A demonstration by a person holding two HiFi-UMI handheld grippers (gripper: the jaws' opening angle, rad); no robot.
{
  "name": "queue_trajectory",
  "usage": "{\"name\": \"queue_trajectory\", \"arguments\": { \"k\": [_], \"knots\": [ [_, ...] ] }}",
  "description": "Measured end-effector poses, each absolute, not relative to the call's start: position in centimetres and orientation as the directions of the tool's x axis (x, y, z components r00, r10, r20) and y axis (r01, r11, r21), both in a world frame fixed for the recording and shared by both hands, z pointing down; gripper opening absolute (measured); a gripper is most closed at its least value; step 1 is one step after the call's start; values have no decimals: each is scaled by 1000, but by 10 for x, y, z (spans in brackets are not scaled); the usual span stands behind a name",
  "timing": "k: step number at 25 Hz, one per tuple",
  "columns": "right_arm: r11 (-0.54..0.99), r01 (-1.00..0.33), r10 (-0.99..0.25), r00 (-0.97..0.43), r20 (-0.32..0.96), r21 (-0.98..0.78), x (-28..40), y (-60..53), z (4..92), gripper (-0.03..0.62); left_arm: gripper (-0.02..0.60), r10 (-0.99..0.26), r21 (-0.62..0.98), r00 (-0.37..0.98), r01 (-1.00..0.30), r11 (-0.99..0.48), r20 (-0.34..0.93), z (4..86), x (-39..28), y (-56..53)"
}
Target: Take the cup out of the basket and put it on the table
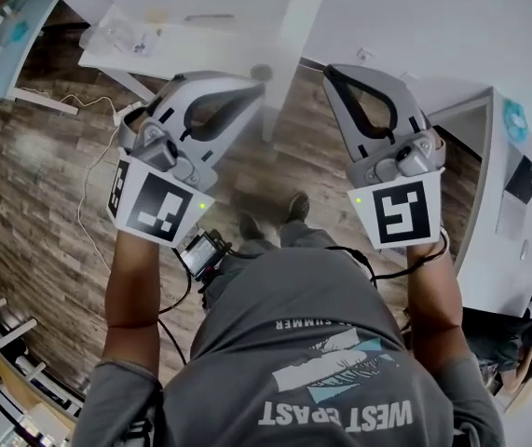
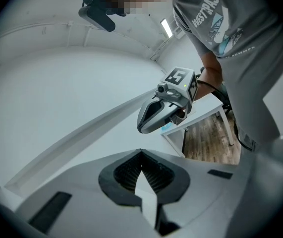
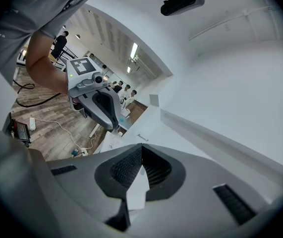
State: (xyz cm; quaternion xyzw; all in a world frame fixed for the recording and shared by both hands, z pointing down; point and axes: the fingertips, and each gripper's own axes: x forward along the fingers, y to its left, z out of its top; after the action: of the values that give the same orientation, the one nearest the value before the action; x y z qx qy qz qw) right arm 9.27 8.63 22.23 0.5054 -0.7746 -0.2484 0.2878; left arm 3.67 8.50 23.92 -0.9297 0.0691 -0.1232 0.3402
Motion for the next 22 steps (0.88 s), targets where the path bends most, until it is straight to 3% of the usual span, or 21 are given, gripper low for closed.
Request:
{"name": "queue_trajectory", "arguments": {
  "k": [12,22],
  "knots": [
    [469,-626,-863,-475,173,622,158,48,224,12,8,-252,-594,956,-117,-796,149,229,112,58],
    [513,-622,-840,-505,197,591,172,12,237,12,8,-283,-589,940,-121,-799,191,239,126,27]
  ]
}}
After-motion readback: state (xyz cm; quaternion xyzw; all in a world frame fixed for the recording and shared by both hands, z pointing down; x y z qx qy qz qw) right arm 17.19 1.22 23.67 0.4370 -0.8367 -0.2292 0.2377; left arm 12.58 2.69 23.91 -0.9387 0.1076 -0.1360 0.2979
